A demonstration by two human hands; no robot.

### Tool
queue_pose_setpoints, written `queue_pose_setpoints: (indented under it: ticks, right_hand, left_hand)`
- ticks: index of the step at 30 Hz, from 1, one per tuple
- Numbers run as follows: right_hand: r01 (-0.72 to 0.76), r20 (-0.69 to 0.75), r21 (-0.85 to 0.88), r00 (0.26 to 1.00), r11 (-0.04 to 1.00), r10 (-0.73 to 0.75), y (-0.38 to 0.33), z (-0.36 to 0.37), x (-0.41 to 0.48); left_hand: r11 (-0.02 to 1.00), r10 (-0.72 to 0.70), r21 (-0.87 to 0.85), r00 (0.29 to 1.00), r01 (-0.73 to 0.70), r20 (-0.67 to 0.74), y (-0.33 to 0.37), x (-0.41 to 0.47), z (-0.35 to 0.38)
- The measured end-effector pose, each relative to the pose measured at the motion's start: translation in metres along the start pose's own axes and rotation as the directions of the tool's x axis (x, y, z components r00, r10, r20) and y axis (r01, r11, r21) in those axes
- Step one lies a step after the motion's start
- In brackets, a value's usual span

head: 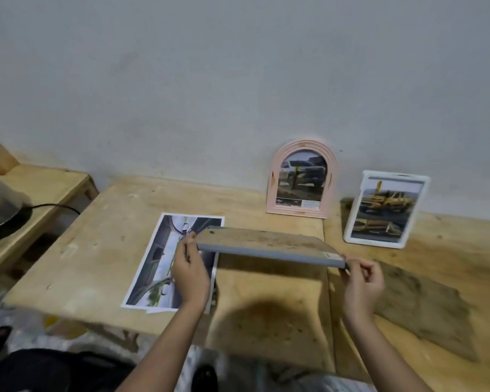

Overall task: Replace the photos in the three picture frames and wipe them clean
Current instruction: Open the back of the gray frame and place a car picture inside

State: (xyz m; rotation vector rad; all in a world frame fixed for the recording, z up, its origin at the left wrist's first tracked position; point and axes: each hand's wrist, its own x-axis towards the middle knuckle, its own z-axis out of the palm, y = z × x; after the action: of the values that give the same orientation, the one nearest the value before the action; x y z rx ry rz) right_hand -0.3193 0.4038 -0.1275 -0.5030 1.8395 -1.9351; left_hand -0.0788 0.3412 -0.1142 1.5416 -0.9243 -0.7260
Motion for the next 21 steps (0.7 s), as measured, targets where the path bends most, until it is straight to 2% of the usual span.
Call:
queue_pose_setpoints:
  ticks: [6, 10, 13, 18, 20, 21]
  right_hand:
    - [0.009, -0.109, 0.024, 0.994, 1.000, -0.006, 0.019, -0.066, 0.005]
    - [-0.049, -0.061, 0.014, 0.997, 0.999, 0.049, 0.040, -0.088, 0.003]
    - [-0.111, 0.000, -0.127, 0.994, 0.986, 0.112, 0.059, -0.101, -0.003]
    - [-0.240, 0.066, -0.294, 0.960, 0.925, 0.270, 0.079, -0.111, -0.005]
    - [-0.227, 0.090, -0.394, 0.955, 0.891, 0.283, 0.078, -0.113, -0.007]
    - [-0.172, 0.111, -0.464, 0.962, 0.869, 0.250, 0.076, -0.110, -0.007]
  left_hand:
    - [0.994, -0.113, 0.015, 0.974, 0.112, 0.197, -0.038, -0.066, 0.018]
    - [0.996, -0.072, 0.066, 0.946, 0.054, 0.315, -0.067, -0.082, 0.013]
    - [0.980, -0.116, 0.195, 0.907, 0.038, 0.405, -0.089, -0.087, 0.005]
    - [0.917, -0.209, 0.400, 0.857, 0.004, 0.471, -0.126, -0.098, -0.003]
    - [0.881, -0.228, 0.472, 0.843, -0.034, 0.487, -0.133, -0.099, -0.002]
    - [0.878, -0.202, 0.474, 0.844, -0.069, 0.496, -0.134, -0.099, -0.002]
